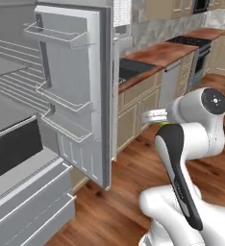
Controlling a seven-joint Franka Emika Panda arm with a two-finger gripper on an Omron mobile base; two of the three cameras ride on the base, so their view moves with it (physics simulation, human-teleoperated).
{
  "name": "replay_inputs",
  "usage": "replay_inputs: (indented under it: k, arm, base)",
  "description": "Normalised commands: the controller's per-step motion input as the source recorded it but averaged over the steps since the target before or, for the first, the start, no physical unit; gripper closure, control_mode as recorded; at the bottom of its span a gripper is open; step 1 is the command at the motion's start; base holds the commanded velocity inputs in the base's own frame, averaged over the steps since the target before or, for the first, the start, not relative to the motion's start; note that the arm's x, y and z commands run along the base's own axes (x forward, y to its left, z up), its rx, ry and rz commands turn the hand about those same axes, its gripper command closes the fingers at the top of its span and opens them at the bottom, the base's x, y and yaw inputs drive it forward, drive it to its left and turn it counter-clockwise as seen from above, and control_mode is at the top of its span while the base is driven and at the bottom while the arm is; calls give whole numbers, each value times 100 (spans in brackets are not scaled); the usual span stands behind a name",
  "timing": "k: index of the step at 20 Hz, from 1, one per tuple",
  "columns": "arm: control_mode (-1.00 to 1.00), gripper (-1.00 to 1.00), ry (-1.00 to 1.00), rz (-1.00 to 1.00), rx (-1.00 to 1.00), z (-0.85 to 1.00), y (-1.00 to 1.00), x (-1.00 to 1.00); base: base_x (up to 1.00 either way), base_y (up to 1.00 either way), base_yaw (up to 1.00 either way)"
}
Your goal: Grab the garlic and lemon from the fridge, place them in the blender, close the lid, and turn on the blender to create a marinade.
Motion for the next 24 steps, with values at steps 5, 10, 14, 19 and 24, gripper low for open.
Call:
replay_inputs:
  k: [5, 10, 14, 19, 24]
  arm:
    - [100, 100, 0, 0, 0, 0, 0, 0]
    - [100, 100, 0, 0, 0, 0, 0, 0]
    - [100, 100, 0, 0, 0, 0, 0, 0]
    - [100, 100, 0, 0, 0, 0, 0, 0]
    - [100, 100, 0, 0, 0, 0, 0, 0]
  base:
    - [27, -67, -64]
    - [44, -44, -61]
    - [51, -17, -62]
    - [71, 0, -57]
    - [86, 0, -52]
